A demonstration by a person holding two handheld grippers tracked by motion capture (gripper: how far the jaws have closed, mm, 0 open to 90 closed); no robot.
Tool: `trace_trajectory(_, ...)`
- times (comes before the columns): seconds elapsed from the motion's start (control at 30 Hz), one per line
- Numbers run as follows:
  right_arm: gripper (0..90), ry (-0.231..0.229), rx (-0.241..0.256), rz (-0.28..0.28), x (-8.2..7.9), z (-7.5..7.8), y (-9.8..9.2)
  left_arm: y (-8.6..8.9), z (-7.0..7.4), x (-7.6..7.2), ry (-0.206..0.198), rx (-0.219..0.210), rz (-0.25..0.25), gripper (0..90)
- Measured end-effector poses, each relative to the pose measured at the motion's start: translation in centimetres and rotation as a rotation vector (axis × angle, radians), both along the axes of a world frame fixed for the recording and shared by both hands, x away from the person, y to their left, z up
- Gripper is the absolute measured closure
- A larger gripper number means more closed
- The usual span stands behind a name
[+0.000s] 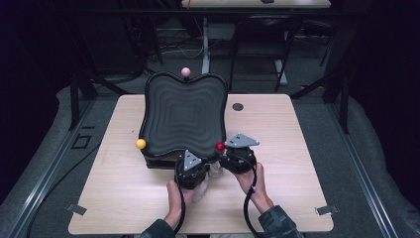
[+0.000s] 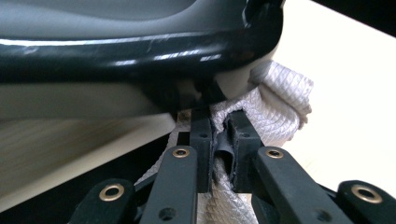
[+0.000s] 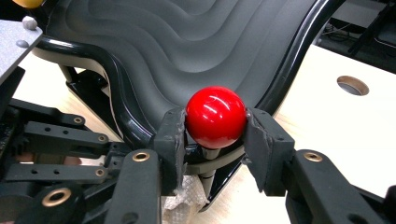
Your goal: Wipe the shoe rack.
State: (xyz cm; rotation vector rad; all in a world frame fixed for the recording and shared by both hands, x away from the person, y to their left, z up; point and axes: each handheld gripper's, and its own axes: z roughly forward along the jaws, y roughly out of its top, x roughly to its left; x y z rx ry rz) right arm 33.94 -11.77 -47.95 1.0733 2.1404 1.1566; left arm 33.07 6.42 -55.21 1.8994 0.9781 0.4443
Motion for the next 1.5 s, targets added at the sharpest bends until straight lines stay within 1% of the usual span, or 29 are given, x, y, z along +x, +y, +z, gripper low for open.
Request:
trace_trajectory(0.1, 59.5, 0.000, 0.000, -0.002, 0.0, 0.0, 0.0, -0.4, -0.1, 0.1, -0.008, -0.005, -0.001, 82.7)
trace_trajectory(0.17, 59.6, 0.006, -0.001, 0.000, 0.0, 0.0, 0.0, -0.6, -0.4, 0.2, 0.000, 0.002, -0.004, 82.7)
trace_trajectory(0.23, 59.6, 0.007, -0.002, -0.001, 0.0, 0.0, 0.0, -0.8, -0.7, 0.3, 0.016, 0.012, -0.005, 82.7)
trace_trajectory(0.3, 59.6, 0.006, 0.001, 0.000, 0.0, 0.0, 0.0, -1.0, -1.1, 0.4, 0.028, 0.012, -0.003, 82.7)
trace_trajectory(0.47, 59.7, 0.003, 0.002, -0.003, 0.0, -0.1, 0.1, -1.3, -1.9, 0.6, 0.064, 0.044, 0.006, 82.7)
trace_trajectory(0.5, 59.7, 0.003, 0.002, -0.002, 0.0, -0.1, 0.1, -1.3, -2.1, 0.7, 0.077, 0.047, 0.006, 82.7)
trace_trajectory(0.63, 59.7, 0.002, -0.001, -0.003, 0.0, -0.1, 0.1, -1.5, -2.6, 0.7, 0.096, 0.060, 0.013, 82.5)
trace_trajectory(0.73, 59.8, 0.002, -0.001, -0.003, 0.0, -0.1, 0.1, -1.4, -2.5, 0.7, 0.089, 0.056, 0.013, 82.5)
trace_trajectory(0.77, 59.7, 0.002, -0.002, -0.003, 0.0, -0.1, 0.1, -1.3, -2.5, 0.7, 0.080, 0.051, 0.011, 82.5)
trace_trajectory(0.83, 59.8, 0.002, -0.003, -0.004, 0.0, -0.1, 0.1, -1.2, -2.3, 0.5, 0.072, 0.038, 0.013, 82.5)
trace_trajectory(0.9, 59.8, 0.002, -0.003, -0.004, 0.0, -0.1, 0.1, -1.1, -2.0, 0.3, 0.052, 0.018, 0.019, 82.5)
trace_trajectory(0.97, 59.8, 0.001, -0.003, -0.003, 0.0, -0.1, 0.1, -1.0, -1.7, 0.1, 0.037, 0.020, 0.013, 82.5)
trace_trajectory(1.03, 59.8, 0.001, -0.004, -0.004, 0.0, -0.1, 0.1, -1.0, -1.7, 0.1, 0.035, 0.033, 0.021, 82.5)
trace_trajectory(1.13, 59.8, 0.000, -0.005, -0.003, 0.0, -0.1, 0.1, -0.7, -2.0, 0.3, 0.058, 0.048, 0.042, 82.6)
trace_trajectory(1.2, 59.8, 0.001, -0.004, -0.003, 0.0, -0.1, 0.1, -0.4, -2.3, 0.4, 0.070, 0.050, 0.056, 82.7)
trace_trajectory(1.4, 59.8, 0.000, -0.006, -0.001, 0.0, -0.1, 0.1, 0.7, -2.5, 0.5, 0.089, 0.061, 0.094, 82.8)
trace_trajectory(1.43, 59.8, -0.001, -0.011, -0.004, 0.0, -0.1, 0.1, 0.9, -2.6, 0.5, 0.093, 0.054, 0.101, 82.8)
trace_trajectory(1.5, 59.8, -0.002, -0.013, -0.005, 0.0, -0.1, 0.1, 1.3, -2.6, 0.5, 0.094, 0.057, 0.115, 82.9)
